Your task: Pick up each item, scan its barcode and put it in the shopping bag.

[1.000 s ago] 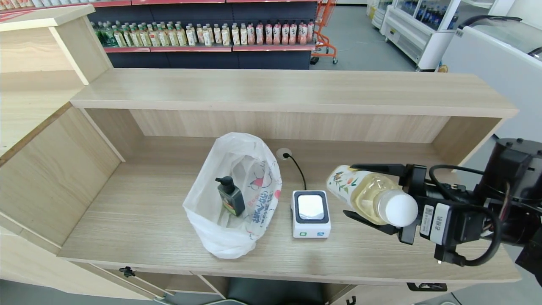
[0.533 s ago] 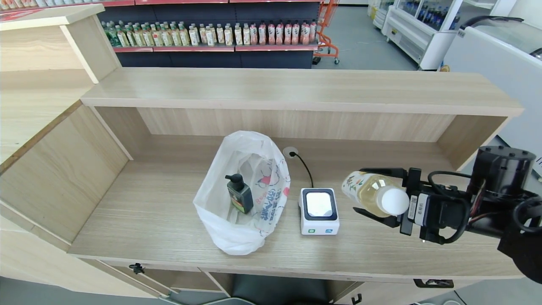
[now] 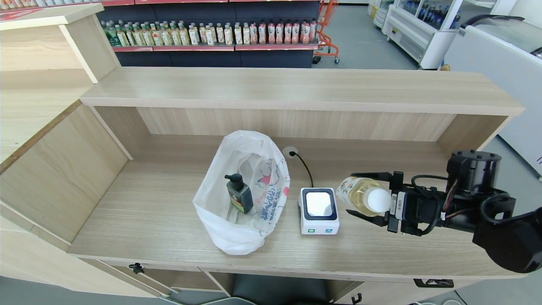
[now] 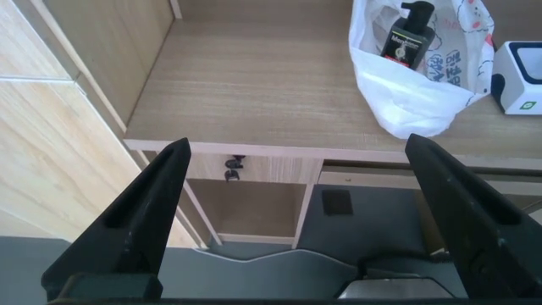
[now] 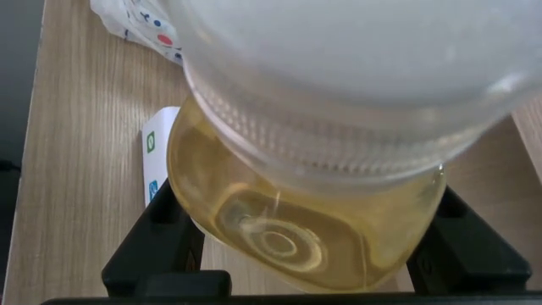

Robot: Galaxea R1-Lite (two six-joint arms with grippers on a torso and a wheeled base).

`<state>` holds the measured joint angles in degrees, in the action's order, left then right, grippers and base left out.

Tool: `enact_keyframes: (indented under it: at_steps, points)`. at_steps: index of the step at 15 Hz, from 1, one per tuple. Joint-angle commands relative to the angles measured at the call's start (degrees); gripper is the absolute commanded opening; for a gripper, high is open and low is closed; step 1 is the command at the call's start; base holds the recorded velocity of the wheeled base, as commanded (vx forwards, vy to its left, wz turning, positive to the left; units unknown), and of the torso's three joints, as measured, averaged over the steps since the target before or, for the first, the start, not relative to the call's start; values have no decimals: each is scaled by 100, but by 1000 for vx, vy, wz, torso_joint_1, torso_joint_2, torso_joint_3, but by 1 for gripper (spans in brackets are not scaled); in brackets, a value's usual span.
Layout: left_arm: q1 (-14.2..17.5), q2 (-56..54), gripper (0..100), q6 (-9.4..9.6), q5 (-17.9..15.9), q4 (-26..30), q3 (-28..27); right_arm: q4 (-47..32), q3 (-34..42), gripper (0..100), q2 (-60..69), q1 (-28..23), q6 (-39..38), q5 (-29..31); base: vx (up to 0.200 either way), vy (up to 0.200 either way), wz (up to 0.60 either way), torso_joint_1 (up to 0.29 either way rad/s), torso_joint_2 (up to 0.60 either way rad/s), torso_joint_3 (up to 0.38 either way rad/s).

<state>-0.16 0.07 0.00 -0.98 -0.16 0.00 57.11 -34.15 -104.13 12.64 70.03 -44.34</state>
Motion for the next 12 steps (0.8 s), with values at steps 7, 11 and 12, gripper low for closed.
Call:
enact_keyframes:
  at_steps: [7, 11, 12]
  points:
    - [-2, 1, 100, 0, 1, -2, 0, -7, -330, 0, -459, 72, 10, -31, 0, 0, 0, 0, 0, 0]
    - [-2, 1, 100, 0, 1, -2, 0, 10, -778, 0, -819, 353, 10, -22, 0, 0, 0, 0, 0, 0]
    - [-2, 1, 100, 0, 1, -2, 0, 10, -778, 0, -846, 353, 19, -22, 0, 0, 0, 0, 0, 0]
